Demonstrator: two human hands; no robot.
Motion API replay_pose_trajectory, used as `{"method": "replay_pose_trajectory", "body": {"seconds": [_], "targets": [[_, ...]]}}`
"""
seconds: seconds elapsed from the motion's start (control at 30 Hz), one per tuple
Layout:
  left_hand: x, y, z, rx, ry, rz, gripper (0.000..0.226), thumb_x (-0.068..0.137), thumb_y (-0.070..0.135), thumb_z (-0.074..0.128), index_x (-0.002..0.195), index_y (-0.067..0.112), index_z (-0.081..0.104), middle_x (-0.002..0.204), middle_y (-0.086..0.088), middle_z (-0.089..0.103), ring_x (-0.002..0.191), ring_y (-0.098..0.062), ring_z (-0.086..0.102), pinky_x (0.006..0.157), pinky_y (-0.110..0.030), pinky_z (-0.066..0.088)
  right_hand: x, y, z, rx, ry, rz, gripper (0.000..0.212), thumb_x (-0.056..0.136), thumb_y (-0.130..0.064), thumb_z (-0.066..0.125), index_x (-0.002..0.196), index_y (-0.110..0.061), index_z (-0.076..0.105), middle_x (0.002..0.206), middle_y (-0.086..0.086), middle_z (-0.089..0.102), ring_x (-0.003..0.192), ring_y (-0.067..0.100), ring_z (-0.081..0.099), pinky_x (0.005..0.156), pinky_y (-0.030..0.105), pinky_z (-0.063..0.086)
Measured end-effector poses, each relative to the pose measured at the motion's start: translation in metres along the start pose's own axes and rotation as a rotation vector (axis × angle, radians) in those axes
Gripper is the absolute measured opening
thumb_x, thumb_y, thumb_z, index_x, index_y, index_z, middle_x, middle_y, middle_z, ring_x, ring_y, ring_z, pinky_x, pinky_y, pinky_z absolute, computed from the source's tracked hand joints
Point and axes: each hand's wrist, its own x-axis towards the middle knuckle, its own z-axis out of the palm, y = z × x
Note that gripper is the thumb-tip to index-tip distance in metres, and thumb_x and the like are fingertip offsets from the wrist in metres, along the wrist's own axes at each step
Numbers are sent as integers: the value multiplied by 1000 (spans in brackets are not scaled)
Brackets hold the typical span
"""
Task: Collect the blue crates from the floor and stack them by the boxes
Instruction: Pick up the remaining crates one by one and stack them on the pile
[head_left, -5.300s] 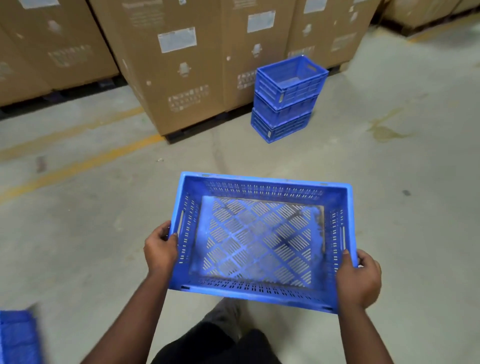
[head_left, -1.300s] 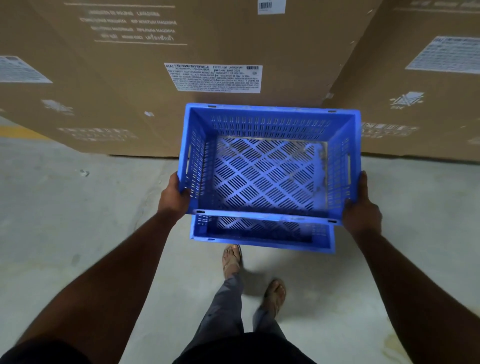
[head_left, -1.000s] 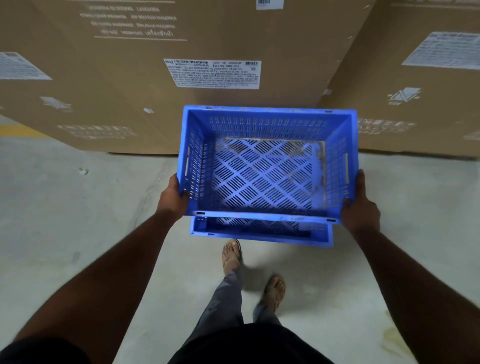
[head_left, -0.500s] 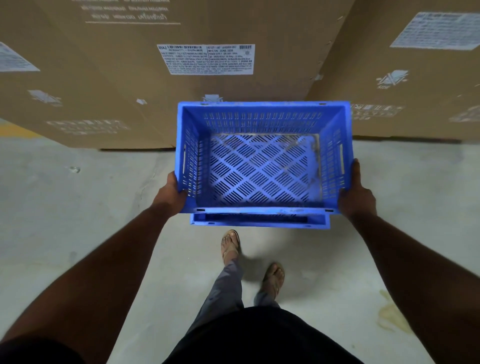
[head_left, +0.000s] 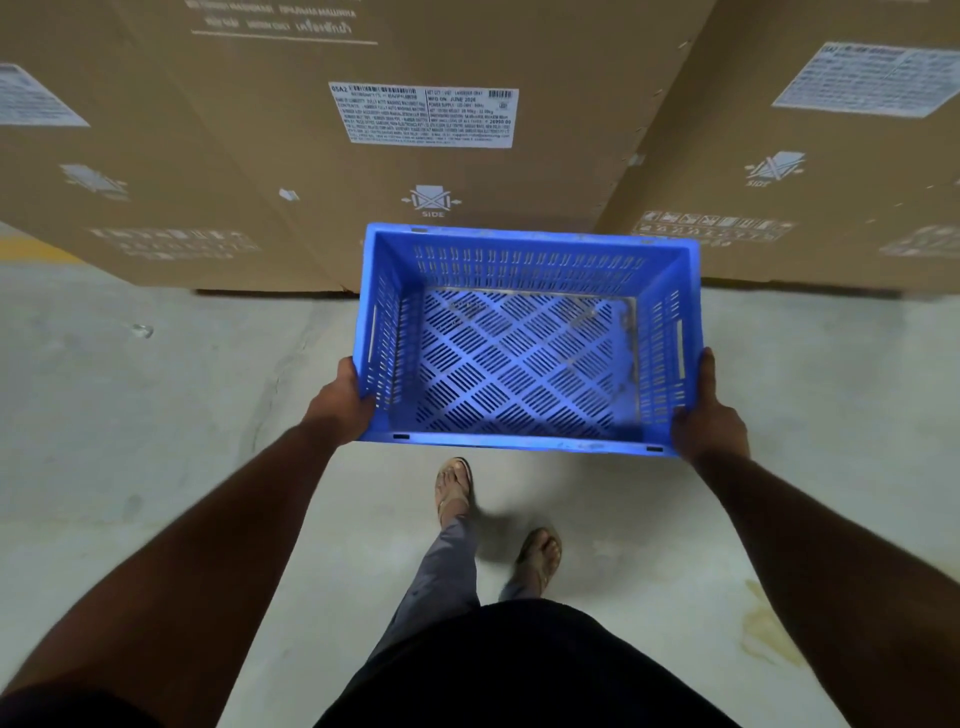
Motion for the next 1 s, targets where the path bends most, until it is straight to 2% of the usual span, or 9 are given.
{"method": "replay_pose_trajectory", "body": {"seconds": [0.1, 0.3, 0.43, 0.6, 0.7, 0.83, 1.0], "targets": [[6, 5, -2, 6, 0, -8, 52, 94, 19, 55, 140, 12, 31, 118, -28, 63, 99, -47, 64, 85, -50, 55, 6, -6, -3, 10, 11, 15, 92, 96, -21, 48, 156, -47, -17, 100, 34, 66, 88, 47, 65, 79, 44, 49], [0, 1, 2, 93, 12, -14, 51, 95, 22, 55, 139, 9, 33, 119, -27, 64, 103, -48, 63, 85, -45, 49, 1, -1, 1, -19, 12, 11, 92, 96, -23, 46, 154, -48, -20, 101, 32, 67, 87, 47, 66, 81, 48, 51], [8, 11, -7, 94, -9, 4, 47, 95, 21, 55, 134, 8, 34, 116, -23, 64, 95, -43, 64, 80, -45, 53, 11, -11, -5, -46, 11, 15, 95, 94, -22, 49, 154, -46, -21, 102, 31, 68, 88, 45, 66, 74, 42, 46], [2, 8, -3, 112, 13, 13, 45, 95, 21, 55, 133, 7, 35, 115, -25, 65, 98, -46, 64, 79, -44, 51, 3, -8, -4, -43, 11, 15, 96, 94, -21, 50, 155, -45, -20, 100, 32, 68, 89, 46, 67, 79, 45, 50], [-2, 4, 1, 111, 7, 10, 46, 96, 23, 55, 134, 7, 34, 113, -25, 66, 97, -46, 64, 73, -40, 45, -4, -6, -3, -24, 2, 26, 95, 95, -22, 50, 155, -46, -20, 101, 32, 68, 88, 46, 67, 81, 47, 52], [11, 11, -6, 113, 26, 19, 44, 93, 22, 56, 128, 7, 35, 111, -26, 65, 96, -46, 64, 75, -43, 49, 7, -18, -8, -13, 8, 47, 95, 95, -21, 50, 155, -47, -19, 102, 30, 68, 90, 45, 66, 82, 46, 52], [8, 4, 3, 111, 40, 17, 42, 94, 22, 56, 126, 5, 35, 109, -29, 65, 96, -48, 64, 72, -39, 41, 2, -16, -5, -25, 1, 69, 94, 96, -21, 47, 154, -48, -21, 102, 31, 68, 89, 45, 67, 82, 47, 51]]}}
